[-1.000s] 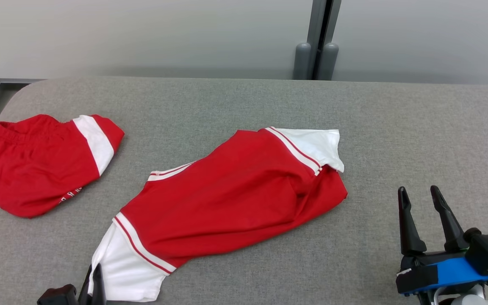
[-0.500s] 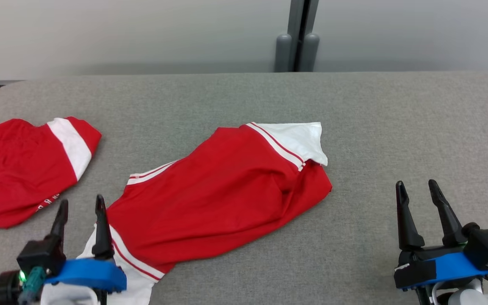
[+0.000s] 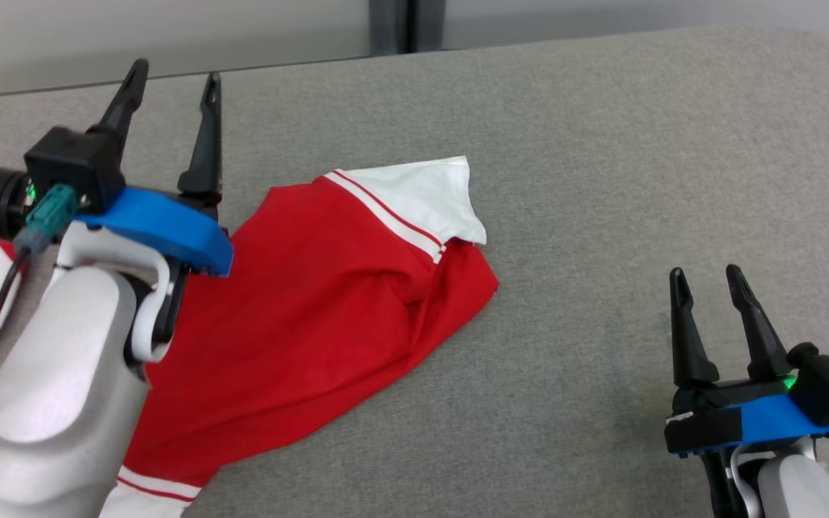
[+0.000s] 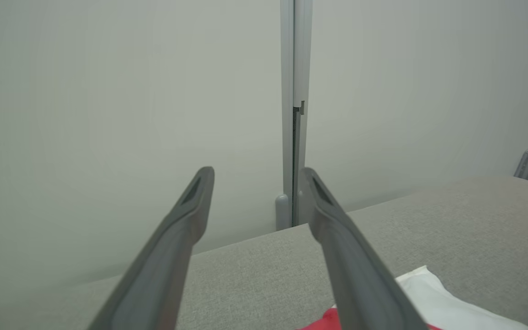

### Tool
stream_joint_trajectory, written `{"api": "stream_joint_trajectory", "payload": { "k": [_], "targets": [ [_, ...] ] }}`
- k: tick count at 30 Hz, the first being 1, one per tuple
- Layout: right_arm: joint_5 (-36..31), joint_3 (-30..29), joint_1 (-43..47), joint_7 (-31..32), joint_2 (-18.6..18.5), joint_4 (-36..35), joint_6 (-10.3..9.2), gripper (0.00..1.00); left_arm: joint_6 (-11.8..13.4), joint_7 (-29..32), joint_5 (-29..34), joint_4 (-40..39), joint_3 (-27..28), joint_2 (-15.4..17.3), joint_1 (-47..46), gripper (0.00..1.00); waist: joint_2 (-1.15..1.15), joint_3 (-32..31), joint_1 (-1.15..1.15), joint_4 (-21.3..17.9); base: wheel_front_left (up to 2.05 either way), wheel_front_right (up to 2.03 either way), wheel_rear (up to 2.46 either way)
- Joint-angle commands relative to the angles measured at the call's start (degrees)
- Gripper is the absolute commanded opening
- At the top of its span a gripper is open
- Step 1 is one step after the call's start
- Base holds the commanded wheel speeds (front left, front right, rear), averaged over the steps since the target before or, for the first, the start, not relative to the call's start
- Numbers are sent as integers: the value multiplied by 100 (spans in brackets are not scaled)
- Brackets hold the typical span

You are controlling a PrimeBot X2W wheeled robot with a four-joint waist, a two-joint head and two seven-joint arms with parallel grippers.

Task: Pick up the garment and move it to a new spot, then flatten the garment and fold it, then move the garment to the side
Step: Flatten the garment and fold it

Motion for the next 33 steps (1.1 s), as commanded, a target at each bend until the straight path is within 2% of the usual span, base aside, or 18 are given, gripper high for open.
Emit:
{"api": "stream_joint_trajectory", "payload": {
  "k": [1, 7, 12, 17, 26, 33],
  "targets": [
    [71, 13, -111, -18, -5, -3, 13, 100, -106, 89, -27, 132, -49, -46, -279, 100, 0, 89, -1, -85, 0, 0, 0],
    [147, 26, -312, -19, -6, -46, 13, 100, -752, 770, -282, 984, -288, -143, -1189, 100, 0, 450, -1, -419, 0, 0, 0],
    [230, 77, -486, -20, -5, -38, 13, 100, -1072, 1348, -394, 1697, -650, -24, -1683, 100, 0, 652, -1, -680, 0, 0, 0],
    [308, 140, -586, -20, -5, 7, 13, 100, -1165, 1888, -615, 2134, -1181, 128, -1827, 100, 0, 741, -1, -855, 0, 0, 0],
    [260, 141, -668, -20, -6, 53, 13, 100, -1156, 2676, -1588, 2115, -2286, 481, -1817, 100, 0, 738, -1, -962, 0, 0, 0],
    [224, 177, -689, -21, -5, 51, 13, 100, -1157, 3346, -1999, 2398, -2923, 601, -1899, 100, 0, 704, -1, -1006, 0, 0, 0]
  ]
}}
